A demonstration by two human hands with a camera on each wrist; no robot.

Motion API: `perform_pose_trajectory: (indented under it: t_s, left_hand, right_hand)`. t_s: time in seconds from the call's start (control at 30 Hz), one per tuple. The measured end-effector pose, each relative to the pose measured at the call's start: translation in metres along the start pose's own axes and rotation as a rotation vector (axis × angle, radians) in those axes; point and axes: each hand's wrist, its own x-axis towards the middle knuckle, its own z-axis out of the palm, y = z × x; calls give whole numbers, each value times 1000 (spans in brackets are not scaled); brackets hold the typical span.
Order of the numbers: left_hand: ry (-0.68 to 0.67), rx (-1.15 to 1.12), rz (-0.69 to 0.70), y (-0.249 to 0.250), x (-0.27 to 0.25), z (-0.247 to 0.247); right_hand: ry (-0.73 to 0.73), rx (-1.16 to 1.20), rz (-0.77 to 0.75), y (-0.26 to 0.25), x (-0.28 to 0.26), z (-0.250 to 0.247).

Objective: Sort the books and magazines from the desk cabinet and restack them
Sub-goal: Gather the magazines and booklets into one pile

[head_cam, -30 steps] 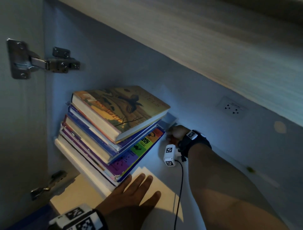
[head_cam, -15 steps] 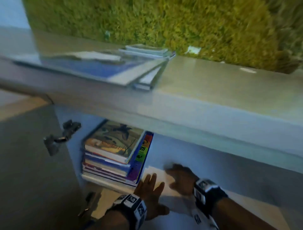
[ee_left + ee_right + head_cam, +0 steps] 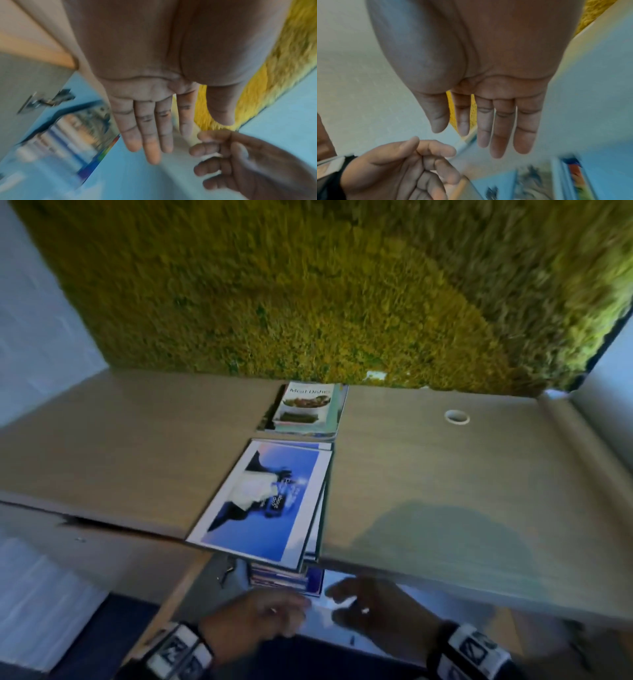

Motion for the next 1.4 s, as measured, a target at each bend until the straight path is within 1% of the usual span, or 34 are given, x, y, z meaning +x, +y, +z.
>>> perform_pose_trajectory:
  t_s: [0.03,0.07,0.1,0.13,0.2,0.23,0.27,0.3,0.33,0.4,0.47,0.53,0.63,0.7,0.9,0.97,1.03,1.13,1.17,1.27,1.33,1.4]
  left_hand:
    - [21,-75,15,19,-11,-20]
    - [69,-107,59,40,-19,-42]
    - [192,-70,79,57,-19,-66]
    - [296,-53,109,66,-12,-87]
    - [552,115,136,74,3,-123]
    - [654,256,101,70,13,-137]
    - [732,365,18,64,23,-149]
    - [754,402,-71,56,34,-158]
    - [717,392,-166,50,42,-161]
    - [643,348,-238,37,55,-163]
    - [608,331,-236,28,64,-165]
    - [591,288,-197,20,68,-167]
    - [579,128,-228,5,70,-174]
    - [564,60,-237,0,70,-178]
    - [515,115,-209,13,64,-177]
    - [491,79,-182,19,62,-179]
    - [478,15,-147,24,59,-180]
    - [540,-37,-62,36,53,-174]
    - [551,-107,-12,41,51,-171]
    - [582,-329,190,66,48,-160]
    - [613,-364,313,80,51,-159]
    - [620,-329,435,93,51,-158]
  right_hand:
    - [58,58,0,-13,4,-14]
    - [92,96,-13,-30,12,-26]
    - [139,101,-15,-45,21,-39]
    - [193,87,20,-51,38,-48]
    - [266,39,123,-59,68,-56]
    - [284,47,161,-64,78,-56]
    - [305,72,206,-63,90,-54]
    - [325,90,246,-64,101,-52]
    - [341,112,284,-64,110,-47]
    - [352,122,347,-65,122,-37]
    - [366,135,391,-64,128,-27]
    - [367,153,422,-64,126,-22]
    - [382,154,428,-63,122,-21]
    - [375,126,426,-63,121,-21]
    - [337,69,426,-52,126,-26]
    - [345,89,415,-41,135,-30]
    - [338,145,414,-31,143,-32]
    - [370,313,423,-20,151,-39]
    - [404,378,403,-18,151,-42]
    - [524,620,254,-32,139,-62]
    - [533,796,107,-52,125,-82]
    - [552,849,-24,-68,112,-100]
